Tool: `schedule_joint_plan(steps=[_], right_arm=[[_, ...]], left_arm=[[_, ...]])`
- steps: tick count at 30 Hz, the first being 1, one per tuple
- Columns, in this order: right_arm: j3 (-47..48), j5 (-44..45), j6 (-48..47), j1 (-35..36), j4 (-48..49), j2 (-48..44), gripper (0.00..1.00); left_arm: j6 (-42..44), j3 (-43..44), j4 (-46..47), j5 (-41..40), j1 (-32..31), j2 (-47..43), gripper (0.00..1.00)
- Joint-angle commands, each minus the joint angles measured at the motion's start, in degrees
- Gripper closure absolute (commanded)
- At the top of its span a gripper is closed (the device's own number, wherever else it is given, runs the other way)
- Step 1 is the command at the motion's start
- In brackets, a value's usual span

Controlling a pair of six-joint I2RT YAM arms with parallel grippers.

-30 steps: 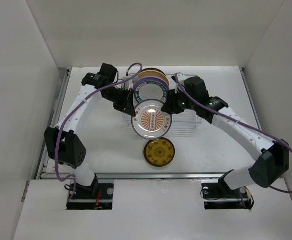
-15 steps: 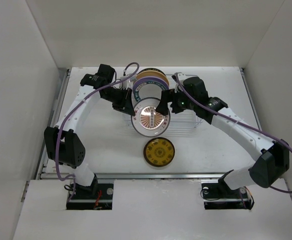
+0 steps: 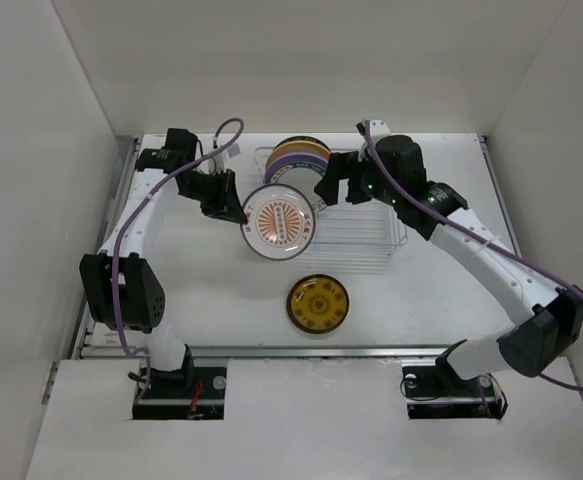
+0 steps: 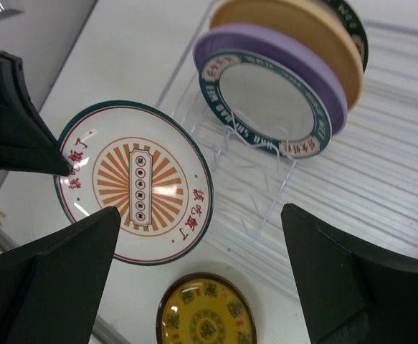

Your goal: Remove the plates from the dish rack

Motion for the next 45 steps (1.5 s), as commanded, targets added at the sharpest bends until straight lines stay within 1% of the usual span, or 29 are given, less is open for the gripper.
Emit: schedule_joint_plan(steps=[1,3,4,5,6,7,8,10,11,12,14,16,19,20,24,25,29,31,34,37,38,39,40,41,45], right_arm=[[4.9,2.3,-1.5,0.5,2.1,-0.4,0.00],[6.2,2.3,-1.5,0.5,2.1,2.3,0.00],[6.8,2.3,-2.1,0.5,2.1,3.4,0.00],[7.5,4.3,-2.6,0.5,2.1,4.5,0.03],[9.4,5.2,-3.3,0.5,2.1,7.0,0.06],[10.4,6.4,-5.4,0.5,1.5,8.2,0.17],[11.6,8.5,-6.8,0.5,1.5,9.5,0.21],[15.9,10.0,-9.7,0.5,0.9,13.8,0.30],[17.5,10.1,-12.9,0.5,0.3,15.4,0.35],[19.2,10.8,-14.6,0.5,0.3,17.0,0.37],[24.3,10.2,-19.0,0.5,-1.6,21.8,0.37],[28.1,10.2,-21.5,0.5,-1.6,24.7,0.35],[30.8,9.7,-26.1,0.5,-2.8,29.2,0.35],[32.7,9.7,-27.0,0.5,-3.5,31.0,0.35],[35.5,9.1,-30.2,0.5,-4.1,33.2,0.35],[35.5,9.1,-30.7,0.5,-4.1,33.9,0.37],[36.2,7.8,-30.7,0.5,-4.6,33.9,0.37],[34.9,7.8,-30.7,1.0,-4.6,33.9,0.37],[33.7,7.2,-30.7,1.0,-4.6,33.4,0.37],[33.7,7.2,-30.7,1.0,-4.6,33.9,0.37],[34.3,6.7,-30.7,1.0,-5.2,34.6,0.37],[34.3,6.7,-30.7,1.0,-5.2,34.6,0.37],[34.8,6.0,-30.7,1.0,-5.2,35.4,0.37],[34.8,5.3,-30.7,1.0,-5.2,35.4,0.37],[36.7,5.3,-30.7,1.0,-5.2,37.4,0.35]], left_arm=[[-0.7,-0.1,0.4,3.2,4.6,-3.8,1.00],[-0.7,-0.1,-0.3,3.7,7.4,-5.2,1.00],[-0.7,-0.6,-0.8,4.7,11.0,-5.2,1.00],[-0.7,-0.6,-0.8,5.5,13.1,-5.8,1.00],[-0.7,-1.4,-0.8,6.5,15.3,-5.8,1.00],[-0.7,-1.9,-0.8,7.4,19.4,-5.8,1.00],[-0.7,-1.9,-2.3,7.4,21.2,-5.8,1.00],[2.4,-1.4,-4.4,7.4,24.3,-4.3,1.00],[3.3,-1.4,-5.9,7.4,27.2,-3.7,1.00],[3.9,-1.4,-6.4,7.4,28.8,-3.2,1.00],[5.3,-3.7,-6.4,6.8,32.3,-1.8,1.00],[6.1,-5.1,-6.4,3.5,33.0,-0.7,1.00],[6.8,-8.2,-4.8,-1.0,33.0,1.9,1.00],[6.8,-9.0,-4.3,-1.0,33.0,2.8,1.00],[8.3,-10.3,-3.8,-2.5,33.5,8.7,1.00],[8.9,-11.0,-3.3,-3.0,33.5,9.7,1.00],[9.9,-10.4,-2.7,-4.4,33.5,14.4,1.00],[10.5,-9.8,-2.7,-5.1,33.5,16.3,1.00],[10.5,-9.8,-2.7,-5.8,33.5,17.0,1.00],[6.8,-8.7,-2.0,-9.4,33.5,18.2,1.00],[5.5,-8.2,-2.0,-10.1,33.5,18.8,0.96],[5.5,-8.1,-2.0,-10.7,33.5,19.6,0.96],[5.0,-8.1,-2.0,-10.7,33.5,19.6,0.91],[5.0,-8.1,-2.0,-11.2,33.5,20.2,0.85],[3.7,-7.6,-2.0,-12.3,33.5,20.7,0.71]])
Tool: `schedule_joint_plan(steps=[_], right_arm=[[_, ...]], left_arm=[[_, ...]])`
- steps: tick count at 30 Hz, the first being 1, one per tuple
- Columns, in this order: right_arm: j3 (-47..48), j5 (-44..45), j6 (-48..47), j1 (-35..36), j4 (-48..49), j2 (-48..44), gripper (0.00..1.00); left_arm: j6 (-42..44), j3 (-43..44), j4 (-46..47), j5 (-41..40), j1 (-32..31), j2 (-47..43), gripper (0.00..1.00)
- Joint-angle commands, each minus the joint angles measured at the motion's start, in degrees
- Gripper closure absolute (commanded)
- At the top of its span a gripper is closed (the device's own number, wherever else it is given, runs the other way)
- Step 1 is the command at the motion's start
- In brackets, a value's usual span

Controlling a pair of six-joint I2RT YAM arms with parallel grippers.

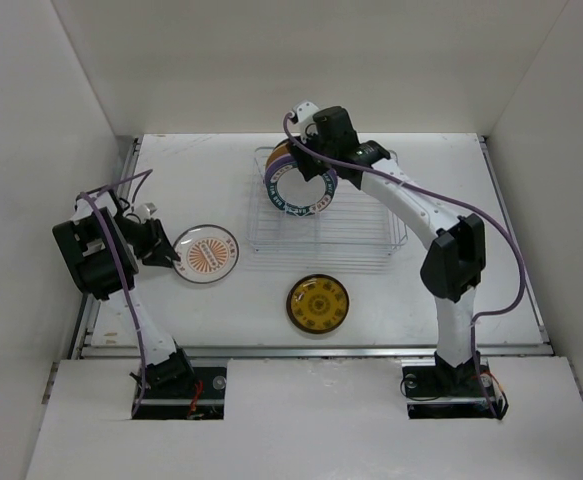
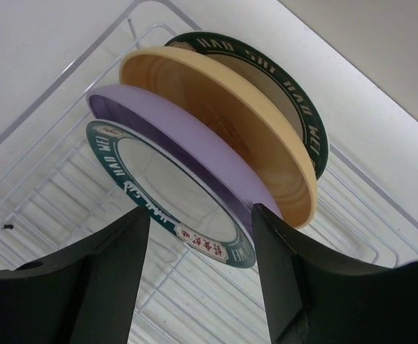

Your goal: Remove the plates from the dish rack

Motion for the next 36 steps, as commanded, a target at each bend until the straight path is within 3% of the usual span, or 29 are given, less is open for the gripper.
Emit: schedule_joint_plan(steps=[1,5,13,14,18,21,28,30,36], right_arm=[[3.9,-1.2,-1.4,0.5,0.5,2.1,0.35],[6.8,-1.2,-2.1,0.5,-1.1,4.0,0.41],[2.5,-1.3,-0.8,1.0,-0.4,2.8,0.42],[1.8,-1.3,-0.3,1.0,0.2,1.3,0.42],[-1.6,1.5,0.7,1.0,2.6,-2.1,0.26],[-1.6,2.2,0.7,1.0,3.3,-3.5,0.25],[-5.3,2.2,-0.6,2.6,4.6,-6.1,0.35],[-5.9,0.8,-1.1,2.6,3.7,-6.1,0.40],[-7.1,3.3,-1.6,3.2,5.0,-5.1,0.40]], left_arm=[[-1.3,1.8,-1.4,-1.8,0.3,-0.1,0.69],[-1.3,1.8,-2.1,-1.8,0.3,-0.1,0.57],[-2.4,1.3,-0.5,-5.8,-0.3,-6.3,0.42],[-2.4,1.3,-0.5,-6.7,-1.0,-6.8,0.41],[-1.9,2.5,-1.1,-9.7,-4.3,-9.3,0.41],[-1.9,3.6,-1.1,-10.5,-5.5,-10.2,0.41],[0.0,7.0,-2.8,-13.5,-11.3,-12.7,0.41],[0.6,8.8,-2.8,-14.7,-15.9,-12.7,0.41],[1.2,16.7,-5.6,-15.2,-24.2,-9.7,0.41]])
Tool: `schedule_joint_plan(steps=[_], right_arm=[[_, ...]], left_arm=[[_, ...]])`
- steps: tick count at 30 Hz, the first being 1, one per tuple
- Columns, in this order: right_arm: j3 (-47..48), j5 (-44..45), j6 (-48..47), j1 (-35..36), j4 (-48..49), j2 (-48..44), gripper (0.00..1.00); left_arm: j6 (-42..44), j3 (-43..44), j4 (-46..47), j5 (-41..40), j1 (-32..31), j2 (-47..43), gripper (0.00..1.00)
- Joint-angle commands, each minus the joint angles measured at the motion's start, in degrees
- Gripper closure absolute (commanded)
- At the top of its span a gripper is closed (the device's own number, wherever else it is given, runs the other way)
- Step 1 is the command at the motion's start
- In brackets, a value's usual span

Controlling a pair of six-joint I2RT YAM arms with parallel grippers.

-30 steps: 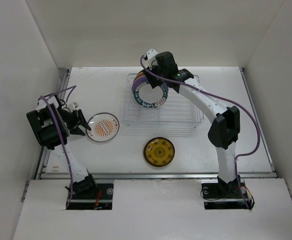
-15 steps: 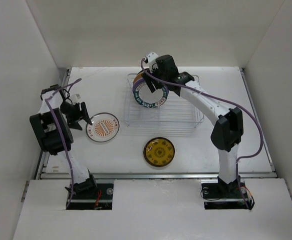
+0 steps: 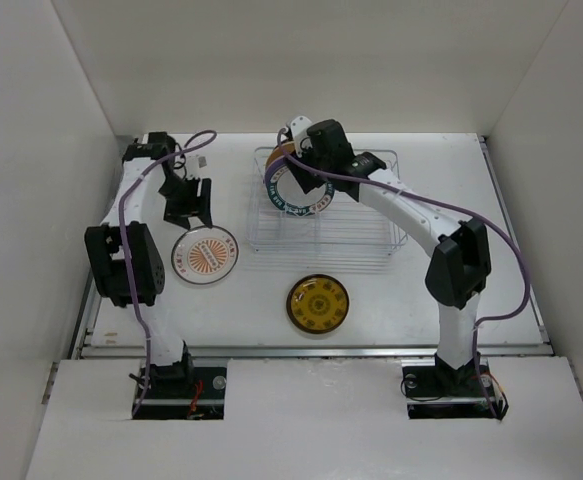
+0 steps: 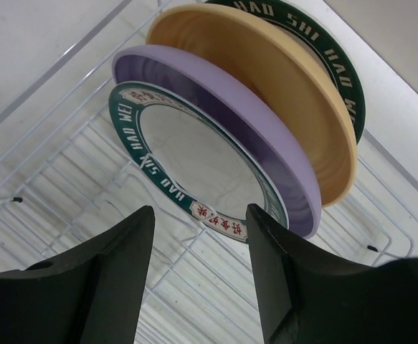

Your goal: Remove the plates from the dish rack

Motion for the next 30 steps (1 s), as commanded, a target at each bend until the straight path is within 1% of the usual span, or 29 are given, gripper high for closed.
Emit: schedule_joint_plan(steps=[1,2,3,6,7,9,10,14,18,21,23,25,26,27,28,30], right_arm=[[-0.5,3.7,-0.8,0.7,3.8,-0.8,0.40],[1.4,4.7,-1.6,0.7,3.8,0.6,0.40],[2.2,5.6,-2.4,0.7,3.2,1.4,0.40],[4.4,8.7,-3.3,0.7,2.6,3.5,0.39],[5.1,9.2,-3.9,0.7,2.6,4.3,0.39],[5.1,9.2,-3.9,0.7,2.6,4.3,0.39],[5.1,9.2,-3.9,0.7,2.6,3.6,0.39],[2.9,9.0,-5.0,0.7,4.8,3.0,0.36],[2.9,9.9,-5.6,0.1,5.3,4.5,0.36],[3.4,9.3,-5.6,-0.4,6.0,7.2,0.36],[4.0,8.8,-5.6,-0.9,6.0,8.4,0.39],[4.0,6.3,-5.6,-1.5,6.0,8.4,0.42],[4.6,4.4,-5.6,-1.5,6.0,8.4,0.44],[4.6,3.8,-5.6,-1.5,6.0,8.4,0.44],[4.6,3.7,-5.6,-1.5,6.0,8.4,0.49],[4.1,3.0,-5.6,-1.5,5.5,7.5,0.57]], left_arm=[[0.8,6.8,-3.1,-1.0,-4.5,0.7,0.41],[0.8,10.4,-4.0,-1.0,-5.6,1.7,0.41],[0.8,12.2,-4.5,-1.0,-7.5,3.7,0.41],[-0.5,18.2,-6.2,-1.0,-10.5,7.1,0.41],[-1.0,19.0,-6.2,-1.7,-12.7,7.7,0.41],[-1.5,19.6,-5.5,-2.8,-15.0,8.2,0.41],[-1.5,19.6,-5.5,-3.7,-17.1,8.9,0.41],[-3.0,19.6,-3.2,-9.8,-21.0,11.7,0.41],[-5.4,19.6,-2.2,-9.8,-21.0,14.0,0.41],[-6.3,19.6,-1.6,-8.7,-21.0,14.6,0.49],[-6.8,19.6,-1.6,-7.9,-21.0,15.2,0.62],[-6.8,19.6,-1.1,-7.3,-21.0,15.2,0.77],[-7.3,19.6,-1.1,-6.6,-21.0,15.8,0.91],[-7.3,19.6,-1.1,-6.1,-21.0,15.8,0.96],[-7.3,19.6,-1.6,-4.6,-21.0,16.4,0.99],[-7.8,19.6,-1.6,-3.2,-21.0,16.4,1.00]])
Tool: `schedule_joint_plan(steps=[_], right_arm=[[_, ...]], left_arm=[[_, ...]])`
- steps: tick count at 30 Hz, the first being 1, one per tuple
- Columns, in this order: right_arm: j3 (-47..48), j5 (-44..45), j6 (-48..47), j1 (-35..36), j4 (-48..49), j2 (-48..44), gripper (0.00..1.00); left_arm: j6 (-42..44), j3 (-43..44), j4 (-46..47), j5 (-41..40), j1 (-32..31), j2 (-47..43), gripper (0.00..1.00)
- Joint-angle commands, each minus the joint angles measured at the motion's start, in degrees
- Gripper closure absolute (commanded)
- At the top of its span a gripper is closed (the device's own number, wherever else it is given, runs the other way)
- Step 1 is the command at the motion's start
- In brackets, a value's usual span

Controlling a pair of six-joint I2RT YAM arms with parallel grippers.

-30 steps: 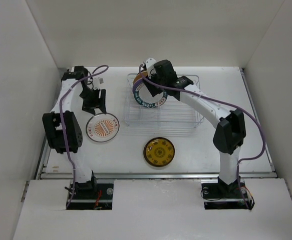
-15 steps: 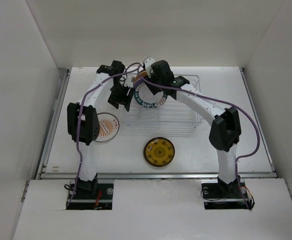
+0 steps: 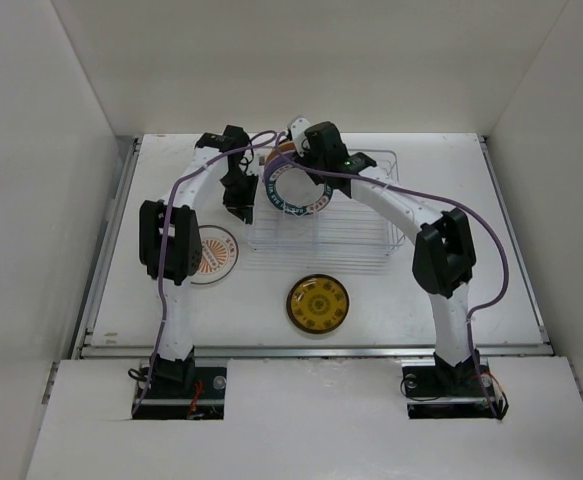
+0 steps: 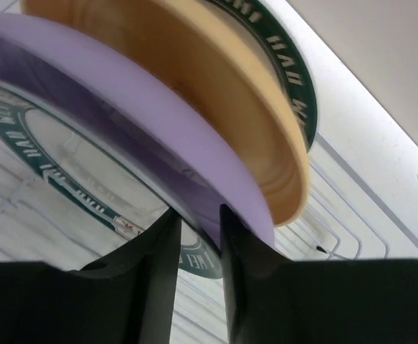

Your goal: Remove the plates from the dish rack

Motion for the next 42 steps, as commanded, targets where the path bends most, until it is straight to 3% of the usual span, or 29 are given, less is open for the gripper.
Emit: schedule_joint_plan(steps=[1,6,19,21,22,25,26,30,38,40,42], right_arm=[[1.3,-3.6,0.2,0.1,2.1,-0.5,0.71],[-1.3,0.4,0.2,0.1,4.7,-2.3,1.00],[-5.0,-1.6,0.2,0.1,4.4,-17.8,1.00],[-5.8,-1.6,1.1,0.1,2.9,-20.3,1.00],[-5.8,-1.6,2.0,0.1,1.9,-20.8,1.00],[-6.4,-1.0,4.3,0.1,-1.3,-23.2,1.00],[-7.3,-1.0,5.9,0.1,-1.3,-23.9,1.00],[-9.7,-1.8,9.2,-0.5,-3.7,-26.9,1.00],[-12.3,-5.7,21.4,-4.3,-7.3,-28.7,1.00],[-12.8,-6.4,25.6,-5.4,-7.3,-28.7,1.00],[-12.8,-9.6,28.5,-7.5,-7.3,-28.7,1.00]], left_arm=[[2.8,0.9,-0.4,2.8,0.0,0.5,1.00],[-0.3,-1.1,0.8,9.9,0.0,-0.1,1.00],[-2.7,-1.1,1.5,11.2,0.0,-0.6,1.00],[-2.7,-0.6,1.5,10.6,0.0,-0.6,0.93],[-2.7,-0.6,2.0,9.9,0.0,-0.6,0.82],[-2.7,0.1,2.0,9.9,0.0,-0.6,0.66],[-2.7,0.7,1.5,9.3,0.0,-0.6,0.55],[-2.2,1.3,1.5,6.3,0.0,-2.8,0.44],[-1.1,-0.7,4.2,3.6,0.0,-9.4,0.32],[-1.1,-2.0,6.5,3.6,0.0,-11.9,0.19],[-1.1,-2.0,6.5,3.6,0.0,-13.2,0.17]])
